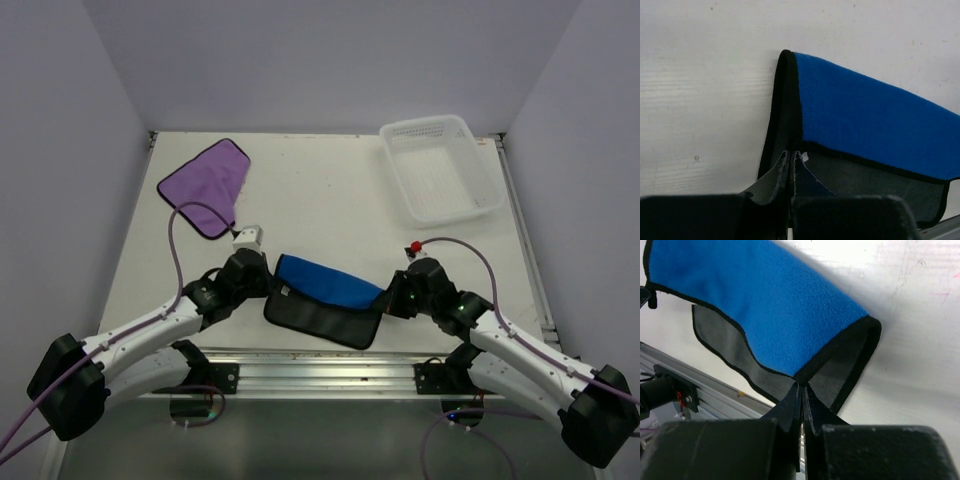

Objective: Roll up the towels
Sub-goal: Fold the towel

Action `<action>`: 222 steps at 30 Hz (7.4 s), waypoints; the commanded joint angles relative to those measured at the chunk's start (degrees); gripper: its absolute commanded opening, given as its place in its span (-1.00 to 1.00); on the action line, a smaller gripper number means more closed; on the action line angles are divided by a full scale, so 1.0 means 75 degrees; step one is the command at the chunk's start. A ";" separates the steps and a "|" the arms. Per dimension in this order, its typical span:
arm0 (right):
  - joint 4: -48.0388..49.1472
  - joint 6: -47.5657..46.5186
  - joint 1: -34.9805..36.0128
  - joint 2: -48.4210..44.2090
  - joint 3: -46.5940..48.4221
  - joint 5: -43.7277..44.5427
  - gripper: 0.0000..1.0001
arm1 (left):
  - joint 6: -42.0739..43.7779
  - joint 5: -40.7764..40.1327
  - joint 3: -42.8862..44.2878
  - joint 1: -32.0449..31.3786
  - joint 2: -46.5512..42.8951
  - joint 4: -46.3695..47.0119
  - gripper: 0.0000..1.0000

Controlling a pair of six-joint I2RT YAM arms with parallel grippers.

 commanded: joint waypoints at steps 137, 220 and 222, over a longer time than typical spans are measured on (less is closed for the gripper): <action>-0.3030 -0.1495 0.0424 -0.0523 0.1353 -0.1249 -0.99 | -0.1446 -0.0415 -0.0422 -0.0798 -0.1587 -0.1842 0.11; 0.1164 -0.1601 0.0834 0.5575 0.3442 -0.0028 -0.52 | -0.0356 -0.0850 -0.0550 -0.0036 0.2737 0.2354 -1.00; 0.1247 -0.1495 0.0834 0.5400 0.3078 -0.0040 -0.47 | -0.0391 -0.0850 -0.0550 -0.0036 0.2760 0.2354 -1.00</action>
